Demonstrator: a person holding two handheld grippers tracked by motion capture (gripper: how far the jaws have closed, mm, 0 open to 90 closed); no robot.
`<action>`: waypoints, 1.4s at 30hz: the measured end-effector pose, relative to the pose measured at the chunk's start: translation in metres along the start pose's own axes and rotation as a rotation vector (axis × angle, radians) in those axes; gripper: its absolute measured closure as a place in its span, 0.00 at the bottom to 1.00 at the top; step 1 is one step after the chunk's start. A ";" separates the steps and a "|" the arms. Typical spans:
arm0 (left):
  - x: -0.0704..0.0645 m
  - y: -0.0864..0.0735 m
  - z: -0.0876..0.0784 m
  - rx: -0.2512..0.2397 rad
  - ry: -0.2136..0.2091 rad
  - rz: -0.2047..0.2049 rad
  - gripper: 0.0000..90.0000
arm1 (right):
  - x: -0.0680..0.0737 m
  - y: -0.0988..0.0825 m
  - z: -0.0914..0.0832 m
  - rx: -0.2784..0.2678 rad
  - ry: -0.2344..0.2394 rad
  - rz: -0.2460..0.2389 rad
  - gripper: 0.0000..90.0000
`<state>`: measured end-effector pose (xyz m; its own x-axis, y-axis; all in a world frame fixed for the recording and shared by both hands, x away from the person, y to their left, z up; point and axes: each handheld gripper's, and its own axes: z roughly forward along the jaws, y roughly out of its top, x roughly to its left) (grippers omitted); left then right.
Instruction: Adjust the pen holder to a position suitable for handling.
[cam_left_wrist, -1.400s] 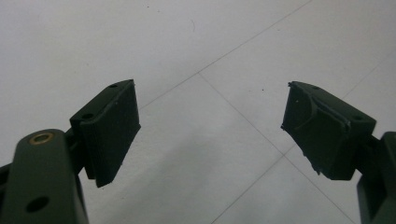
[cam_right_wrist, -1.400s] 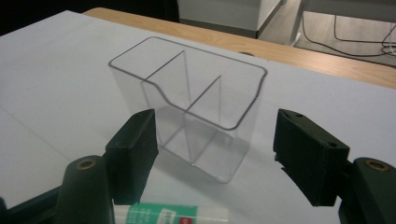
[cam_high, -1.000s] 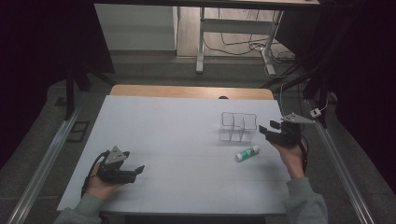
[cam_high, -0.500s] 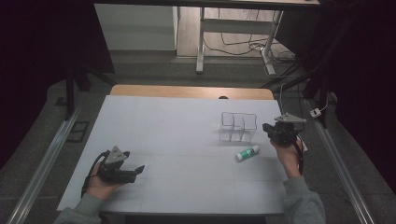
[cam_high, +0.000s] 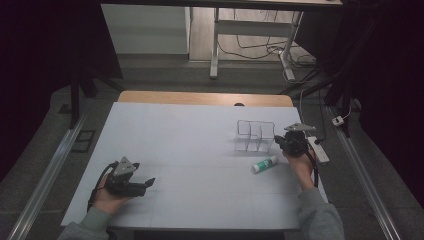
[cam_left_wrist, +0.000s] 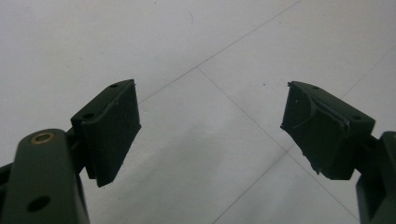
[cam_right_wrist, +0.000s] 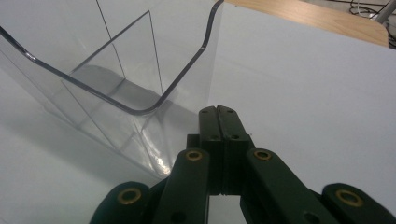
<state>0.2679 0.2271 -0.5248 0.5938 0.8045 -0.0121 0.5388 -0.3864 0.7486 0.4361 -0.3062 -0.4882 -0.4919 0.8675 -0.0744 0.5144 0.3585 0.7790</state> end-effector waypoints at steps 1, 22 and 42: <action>0.000 0.000 0.000 0.000 0.000 0.001 0.21 | 0.000 0.000 0.000 0.000 0.000 0.000 1.00; 0.000 -0.001 0.002 0.012 -0.005 0.002 0.21 | 0.002 0.000 0.003 0.000 0.029 0.021 1.00; -0.001 -0.001 0.003 0.017 -0.010 0.004 0.21 | 0.022 0.002 0.011 -0.002 0.058 -0.020 1.00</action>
<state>0.2686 0.2253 -0.5276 0.6021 0.7983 -0.0155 0.5461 -0.3976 0.7373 0.4342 -0.2829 -0.4953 -0.5420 0.8387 -0.0534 0.5029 0.3746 0.7789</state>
